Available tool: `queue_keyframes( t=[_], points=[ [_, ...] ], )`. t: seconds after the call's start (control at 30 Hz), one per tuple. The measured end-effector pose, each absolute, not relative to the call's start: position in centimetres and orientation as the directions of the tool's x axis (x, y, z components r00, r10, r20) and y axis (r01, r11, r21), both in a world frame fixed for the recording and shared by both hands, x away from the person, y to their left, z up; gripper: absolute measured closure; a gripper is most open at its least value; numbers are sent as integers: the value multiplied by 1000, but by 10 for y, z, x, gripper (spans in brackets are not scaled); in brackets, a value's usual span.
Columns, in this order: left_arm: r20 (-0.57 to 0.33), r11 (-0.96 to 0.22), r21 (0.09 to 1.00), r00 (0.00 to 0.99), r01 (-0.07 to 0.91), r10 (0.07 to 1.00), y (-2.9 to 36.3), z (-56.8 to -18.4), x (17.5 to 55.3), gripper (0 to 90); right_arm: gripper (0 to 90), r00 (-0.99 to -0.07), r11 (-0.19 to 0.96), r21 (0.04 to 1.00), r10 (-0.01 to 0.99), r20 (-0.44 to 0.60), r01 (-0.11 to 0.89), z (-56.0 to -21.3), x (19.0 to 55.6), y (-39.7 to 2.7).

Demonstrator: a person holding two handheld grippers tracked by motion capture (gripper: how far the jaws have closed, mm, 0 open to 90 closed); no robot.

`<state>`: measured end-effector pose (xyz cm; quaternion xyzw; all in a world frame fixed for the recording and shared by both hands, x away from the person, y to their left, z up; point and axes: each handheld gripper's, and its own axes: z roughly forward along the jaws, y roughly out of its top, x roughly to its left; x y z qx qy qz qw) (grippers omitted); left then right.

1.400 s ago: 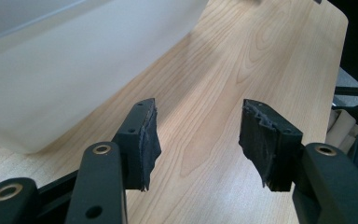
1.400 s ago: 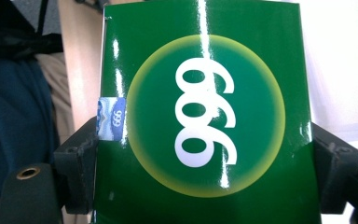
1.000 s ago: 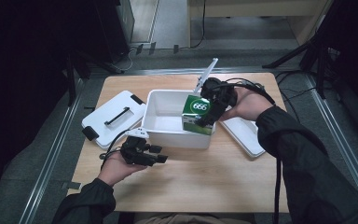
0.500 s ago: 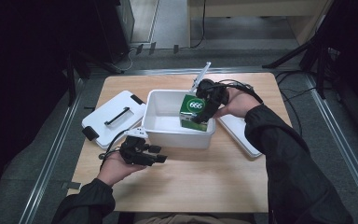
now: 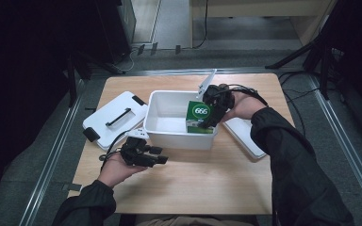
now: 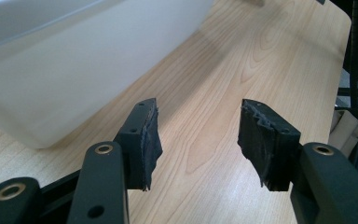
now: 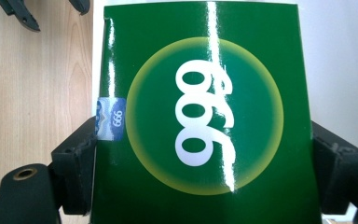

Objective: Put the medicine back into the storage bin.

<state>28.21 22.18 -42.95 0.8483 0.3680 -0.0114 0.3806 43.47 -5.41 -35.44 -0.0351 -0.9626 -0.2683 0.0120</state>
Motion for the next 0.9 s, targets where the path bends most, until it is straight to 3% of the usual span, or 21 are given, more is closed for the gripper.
queue_keyframes(
  t=[0.9],
  points=[
    [-300,-440,633,725,638,620,224,-431,282,471,126,-996,914,398,47,76,73,-369,435,-44]
  ],
)
